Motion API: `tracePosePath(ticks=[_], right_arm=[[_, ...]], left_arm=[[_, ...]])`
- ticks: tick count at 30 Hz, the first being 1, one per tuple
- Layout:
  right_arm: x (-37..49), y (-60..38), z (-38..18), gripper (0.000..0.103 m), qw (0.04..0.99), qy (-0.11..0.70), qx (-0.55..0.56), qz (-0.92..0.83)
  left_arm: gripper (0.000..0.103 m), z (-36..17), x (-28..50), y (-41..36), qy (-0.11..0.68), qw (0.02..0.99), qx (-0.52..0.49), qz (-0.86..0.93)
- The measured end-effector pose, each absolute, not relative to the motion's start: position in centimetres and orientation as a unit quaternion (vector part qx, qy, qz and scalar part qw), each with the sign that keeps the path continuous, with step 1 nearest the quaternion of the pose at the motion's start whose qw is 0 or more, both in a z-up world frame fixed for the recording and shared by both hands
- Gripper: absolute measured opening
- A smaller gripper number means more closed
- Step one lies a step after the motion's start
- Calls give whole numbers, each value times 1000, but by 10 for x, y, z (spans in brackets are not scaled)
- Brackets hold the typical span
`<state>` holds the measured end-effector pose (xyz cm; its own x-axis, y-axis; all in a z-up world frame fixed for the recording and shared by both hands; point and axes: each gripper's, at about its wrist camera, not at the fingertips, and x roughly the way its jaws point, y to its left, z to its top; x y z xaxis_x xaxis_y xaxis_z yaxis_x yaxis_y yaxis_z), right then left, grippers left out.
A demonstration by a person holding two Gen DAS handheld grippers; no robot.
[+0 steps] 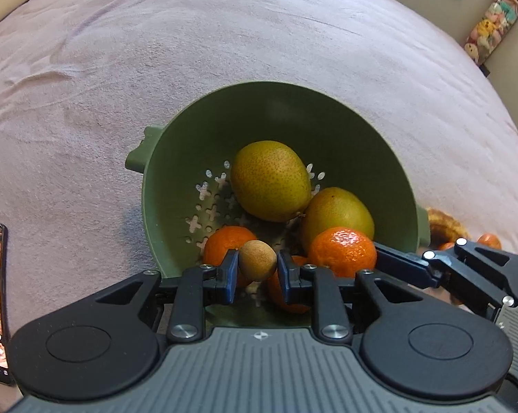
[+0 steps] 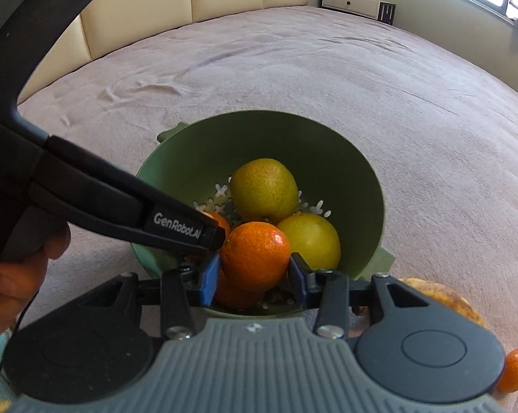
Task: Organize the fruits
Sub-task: 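Open the left tool to drop the brown fruit while the right tool releases the tangerine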
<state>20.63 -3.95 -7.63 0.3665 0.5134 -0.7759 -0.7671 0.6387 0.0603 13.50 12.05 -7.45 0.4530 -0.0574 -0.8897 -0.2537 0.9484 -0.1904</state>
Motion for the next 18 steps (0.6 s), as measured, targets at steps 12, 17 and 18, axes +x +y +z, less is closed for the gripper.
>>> tracePosePath(ticks=[12, 17, 18], right_arm=[[209, -38, -80, 41, 802, 418, -163, 395], [210, -39, -80, 41, 802, 422, -156, 392], [209, -39, -79, 41, 802, 422, -155, 393]], left_arm=[[49, -73, 134, 119, 527, 837, -136, 57], [57, -68, 132, 123, 519, 839, -148, 67], [57, -68, 132, 124, 517, 839, -155, 67]])
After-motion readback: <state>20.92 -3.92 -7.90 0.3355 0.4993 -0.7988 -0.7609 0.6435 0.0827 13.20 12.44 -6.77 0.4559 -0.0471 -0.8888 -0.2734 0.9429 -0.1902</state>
